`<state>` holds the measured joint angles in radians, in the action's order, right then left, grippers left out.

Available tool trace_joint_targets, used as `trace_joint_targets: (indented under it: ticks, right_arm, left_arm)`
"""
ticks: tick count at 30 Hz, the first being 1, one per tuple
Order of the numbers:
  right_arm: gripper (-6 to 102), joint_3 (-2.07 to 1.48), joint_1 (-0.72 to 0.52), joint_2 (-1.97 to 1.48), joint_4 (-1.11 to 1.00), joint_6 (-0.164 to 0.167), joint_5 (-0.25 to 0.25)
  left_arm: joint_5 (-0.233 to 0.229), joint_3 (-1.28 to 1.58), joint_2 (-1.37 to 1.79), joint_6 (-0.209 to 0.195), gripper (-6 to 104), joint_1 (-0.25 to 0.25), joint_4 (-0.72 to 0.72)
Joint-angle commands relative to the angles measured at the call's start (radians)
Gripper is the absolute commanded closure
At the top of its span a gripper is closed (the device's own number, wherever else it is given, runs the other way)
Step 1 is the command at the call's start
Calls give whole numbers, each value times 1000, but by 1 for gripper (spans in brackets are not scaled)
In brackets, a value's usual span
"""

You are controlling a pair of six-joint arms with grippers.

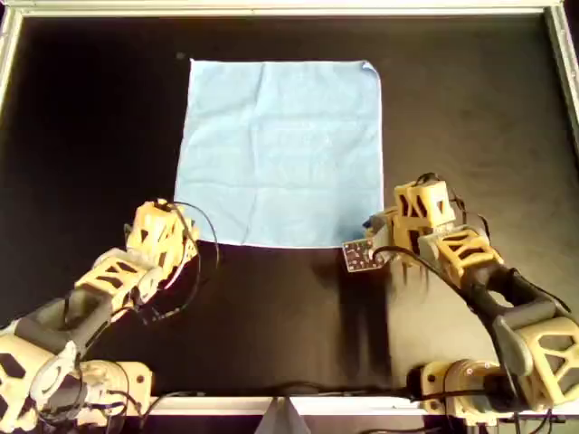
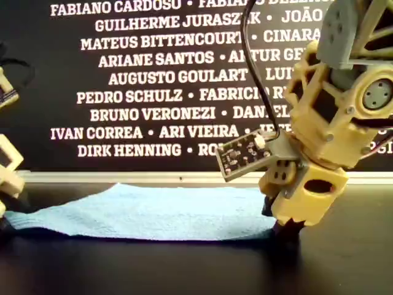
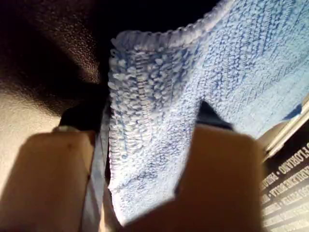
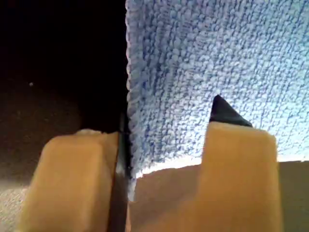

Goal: Fold a cloth

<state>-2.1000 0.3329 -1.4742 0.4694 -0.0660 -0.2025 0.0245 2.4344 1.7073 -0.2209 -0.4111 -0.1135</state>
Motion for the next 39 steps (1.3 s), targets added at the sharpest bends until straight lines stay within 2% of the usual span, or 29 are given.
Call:
trace_joint_targets:
  ticks: [1,7,9,11,15,23,25,29,31,33,34,39]
  right_arm:
    - [53,40,-12,-21,-26,0,-3]
    - [86,41,-2,-26,-26,0,-5]
    - [94,41,-2,-26,-26,0,-5]
    - [97,41,-8,-26,-26,0,-5]
    - [97,37,-14,-25,-26,0,-5]
    - [97,-14,-15,-34,-26,-2,-5]
    - [97,-40,-15,-71,-26,-2,-3]
    - [97,-146,-14,-202,-26,-2,-3]
    - [97,-193,-12,-276,-26,-2,-2]
    - [97,-212,-14,-330,-26,0,11]
    - [97,-213,-15,-347,-26,0,12]
    - [97,-176,-15,-345,-40,0,14]
  left_arm:
    - [-5,-11,9,6,59,-17,-9]
    - [14,-14,11,2,93,-17,-8]
    - [14,-14,11,3,100,-17,-8]
    - [14,-8,11,0,100,-17,-8]
    - [0,-9,21,8,99,-17,-9]
    - [8,34,146,14,99,-31,-11]
    - [8,74,221,41,99,-34,-11]
    - [8,169,390,140,99,-34,-11]
    - [9,202,454,175,99,-34,-11]
    - [0,210,491,186,99,-34,-9]
    - [12,212,502,186,99,-23,-9]
    - [14,192,488,187,99,-21,-6]
